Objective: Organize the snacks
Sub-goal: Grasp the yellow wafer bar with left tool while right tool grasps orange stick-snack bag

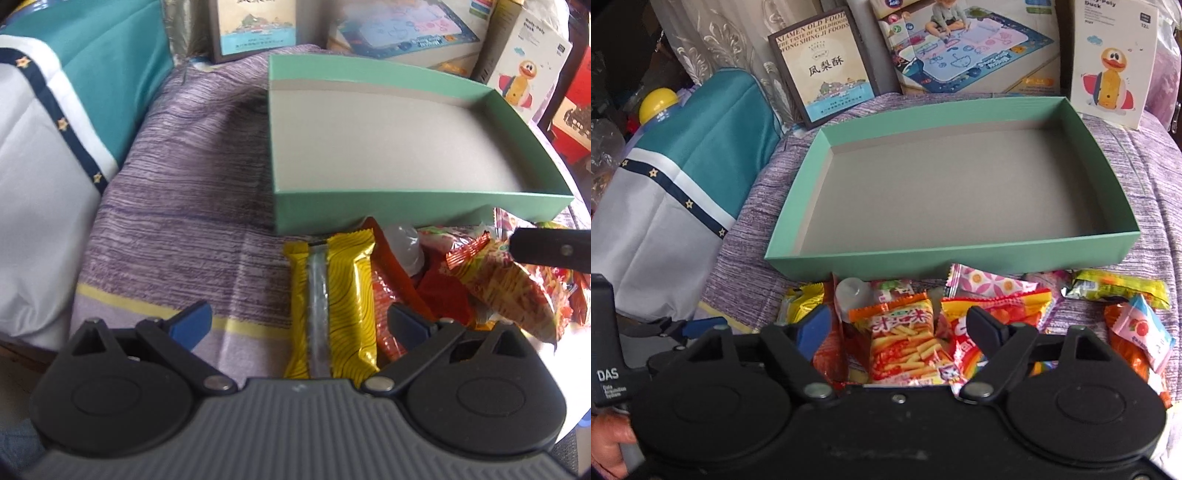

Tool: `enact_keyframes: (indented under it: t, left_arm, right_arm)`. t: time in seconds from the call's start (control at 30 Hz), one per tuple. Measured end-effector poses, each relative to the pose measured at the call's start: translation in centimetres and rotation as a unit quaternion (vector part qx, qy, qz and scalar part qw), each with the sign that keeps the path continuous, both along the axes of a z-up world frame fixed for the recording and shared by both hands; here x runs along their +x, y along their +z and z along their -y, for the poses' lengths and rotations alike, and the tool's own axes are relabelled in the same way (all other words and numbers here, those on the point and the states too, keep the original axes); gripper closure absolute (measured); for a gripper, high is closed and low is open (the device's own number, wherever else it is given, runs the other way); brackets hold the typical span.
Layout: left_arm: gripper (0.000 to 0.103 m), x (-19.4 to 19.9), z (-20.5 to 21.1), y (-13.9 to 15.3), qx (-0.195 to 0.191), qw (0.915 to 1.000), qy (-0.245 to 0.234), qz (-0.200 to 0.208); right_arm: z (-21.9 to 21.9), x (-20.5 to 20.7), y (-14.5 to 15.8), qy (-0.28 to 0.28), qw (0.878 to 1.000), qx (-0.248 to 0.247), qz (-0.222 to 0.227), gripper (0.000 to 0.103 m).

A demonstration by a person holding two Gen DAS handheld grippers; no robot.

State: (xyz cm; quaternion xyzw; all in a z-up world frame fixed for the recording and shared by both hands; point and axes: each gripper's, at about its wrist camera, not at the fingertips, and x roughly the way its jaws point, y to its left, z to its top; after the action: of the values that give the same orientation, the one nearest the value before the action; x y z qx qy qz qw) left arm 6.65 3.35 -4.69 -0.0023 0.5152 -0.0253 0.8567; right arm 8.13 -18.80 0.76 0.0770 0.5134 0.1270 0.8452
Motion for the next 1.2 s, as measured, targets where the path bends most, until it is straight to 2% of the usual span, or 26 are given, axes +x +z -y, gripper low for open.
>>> enact_keyframes:
  t: [0.1, 0.13, 0.17, 0.2, 0.27, 0.33, 0.4, 0.47, 0.5, 0.63, 0.67, 0.77, 0.8, 0.87, 1.0, 1.07, 1.2]
  left_arm:
    - [0.011, 0.4, 0.3, -1.2, 0.013, 0.9999, 0.0, -0.007]
    - [0.012, 0.3, 0.0, -1.6, 0.007, 0.9999, 0.0, -0.01]
    - [0.019, 0.2, -0.3, -1.8, 0.003, 0.9999, 0.001, -0.014]
    - [0.031, 0.1, -0.6, -2.1, 0.004, 0.9998, 0.003, -0.019]
    - [0.033, -0.1, -1.2, -2.7, 0.01, 0.9996, 0.005, -0.024]
    - [0.028, -0.2, -1.8, -2.9, 0.004, 0.9997, 0.008, -0.024]
    - [0.018, -0.2, -2.0, -3.0, 0.0, 0.9996, 0.01, -0.027]
    - [0.014, -0.3, -2.0, -3.0, 0.0, 0.9995, 0.015, -0.028]
    - [0.014, -0.4, -2.2, -3.0, -0.003, 0.9994, 0.019, -0.029]
    - [0.012, -0.7, -2.6, -3.3, -0.008, 0.9989, 0.032, -0.032]
    - [0.015, -0.7, -2.5, -3.3, -0.003, 0.999, 0.032, -0.03]
    - [0.047, -0.8, -2.0, -2.8, 0.008, 0.9998, 0.016, -0.011]
    - [0.053, -0.9, -1.9, -2.5, 0.006, 0.9998, 0.014, -0.011]
    - [0.056, -1.0, -2.0, -2.0, -0.012, 0.9998, 0.014, -0.011]
    - [0.057, -1.9, -1.8, -1.3, -0.007, 0.9999, 0.013, -0.007]
    - [0.061, -2.4, -2.0, -0.8, -0.014, 0.9998, 0.01, -0.004]
    - [0.061, -2.8, -2.3, 1.3, -0.024, 0.9996, 0.005, 0.015]
  right_arm:
    - [-0.5, 0.3, -1.7, 0.005, 0.999, -0.007, -0.032, 0.048]
    - [-0.5, -0.1, -2.1, 0.006, 0.999, -0.008, -0.038, 0.058]
    - [-0.6, -0.6, -2.4, 0.007, 0.999, -0.007, -0.041, 0.061]
    - [-0.5, -1.2, -2.5, 0.006, 0.999, -0.005, -0.041, 0.062]
    - [-0.3, -2.2, -2.7, 0.008, 0.999, -0.005, -0.04, 0.062]
    - [-0.3, -2.9, -2.8, 0.012, 0.999, -0.005, -0.038, 0.061]
    - [-0.6, -3.1, -2.9, 0.014, 0.999, -0.009, -0.038, 0.055]
    - [-1.1, -3.3, -2.7, 0.019, 0.999, -0.013, -0.034, 0.04]
    - [-1.4, -3.5, -2.6, 0.023, 0.999, -0.019, -0.029, 0.037]
    - [-2.9, -4.0, -2.7, 0.041, 0.998, -0.057, -0.002, 0.038]
    - [-3.3, -4.1, -2.7, 0.045, 0.997, -0.066, 0.01, 0.051]
    - [-3.5, -4.1, -2.6, 0.047, 0.997, -0.063, 0.012, 0.059]
    - [-3.7, -3.9, -2.6, 0.049, 0.997, -0.056, 0.01, 0.059]
    - [-3.5, -4.1, -2.3, 0.046, 0.998, -0.047, 0.011, 0.06]
    - [-2.6, -4.6, -1.1, 0.041, 0.998, -0.03, 0.023, 0.06]
    - [-2.4, -4.8, -0.6, 0.041, 0.998, -0.029, 0.032, 0.06]
    - [-1.6, -4.5, 0.6, 0.032, 0.998, -0.017, 0.045, 0.06]
